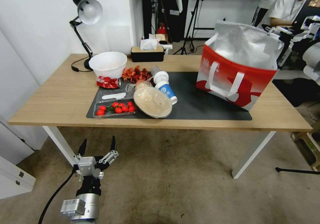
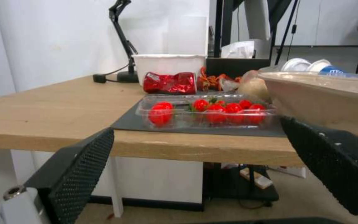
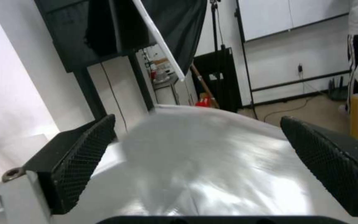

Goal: Pick up the food delivery bag from the floor and place it on the table.

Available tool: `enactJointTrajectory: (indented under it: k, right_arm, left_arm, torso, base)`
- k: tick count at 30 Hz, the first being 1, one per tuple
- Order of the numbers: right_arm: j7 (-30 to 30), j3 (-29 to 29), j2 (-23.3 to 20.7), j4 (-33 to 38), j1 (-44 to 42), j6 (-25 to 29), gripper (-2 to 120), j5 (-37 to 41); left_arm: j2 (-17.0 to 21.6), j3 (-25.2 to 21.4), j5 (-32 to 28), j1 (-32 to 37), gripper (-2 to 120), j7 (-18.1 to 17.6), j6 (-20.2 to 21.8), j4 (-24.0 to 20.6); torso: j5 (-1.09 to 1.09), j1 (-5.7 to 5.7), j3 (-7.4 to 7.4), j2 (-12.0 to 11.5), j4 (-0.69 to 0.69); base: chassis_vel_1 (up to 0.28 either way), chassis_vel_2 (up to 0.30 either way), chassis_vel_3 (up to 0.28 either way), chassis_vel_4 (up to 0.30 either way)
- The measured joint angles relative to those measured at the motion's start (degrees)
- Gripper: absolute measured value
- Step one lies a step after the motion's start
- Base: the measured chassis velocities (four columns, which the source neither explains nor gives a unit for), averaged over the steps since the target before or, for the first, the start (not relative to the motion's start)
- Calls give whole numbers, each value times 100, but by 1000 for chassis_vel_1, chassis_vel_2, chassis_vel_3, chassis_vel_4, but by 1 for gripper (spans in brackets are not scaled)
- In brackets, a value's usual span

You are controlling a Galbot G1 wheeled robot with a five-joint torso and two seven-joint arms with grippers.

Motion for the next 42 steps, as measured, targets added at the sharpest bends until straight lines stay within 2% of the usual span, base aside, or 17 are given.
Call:
enactJointTrajectory:
  k: [21,25,27,28,29,30,31,34,37,42]
  right_arm:
    - [-17,100,-39,209,-236,5,100,-159]
    - [-9,540,-157,518,-713,2,100,-124]
    - [-8,1430,-282,1004,-1509,62,100,-116]
    - [-8,1430,-282,1004,-1509,62,100,-116]
    - [-9,1941,-341,1329,-2033,125,100,-128]
    - [-8,2171,-355,1565,-2346,156,100,-157]
    - [28,2365,-340,1875,-2678,186,100,-219]
    - [163,2529,-260,2284,-3008,234,100,-324]
    - [337,2597,-137,2603,-3271,319,100,-551]
    - [547,2756,289,3117,-4087,646,100,-1512]
  left_arm:
    - [9,-18,-29,-7,100,-10,26,-81]
    - [9,-33,-42,-5,100,-14,31,-126]
    - [5,-40,-47,-4,100,-13,32,-157]
    - [5,-40,-47,-4,100,-13,32,-157]
    - [-1,-40,-48,-2,100,-9,32,-166]
    - [-5,-39,-50,-1,100,-3,32,-168]
    - [-14,-40,-51,4,100,6,31,-169]
    - [-24,-42,-51,8,100,26,31,-174]
    - [-36,-59,-52,18,100,65,26,-198]
    - [-46,-121,-67,44,100,188,-23,-237]
  torso:
    - [0,0,0,0,0]
    - [0,0,0,0,1]
    - [0,1,0,-1,1]
    - [0,1,0,-1,1]
    - [-4,0,-1,1,-4]
    - [-4,-1,-1,1,-8]
    - [0,-1,-1,1,-5]
    - [-1,-1,0,1,3]
    - [-2,0,0,1,2]
    - [-1,0,0,1,1]
  base:
    - [0,0,0,0]
    - [0,0,0,0]
    - [0,0,0,0]
    - [0,0,0,0]
    - [0,0,0,0]
    - [0,0,0,0]
    - [0,0,0,0]
    - [0,0,0,0]
    - [0,0,0,0]
    - [0,0,0,0]
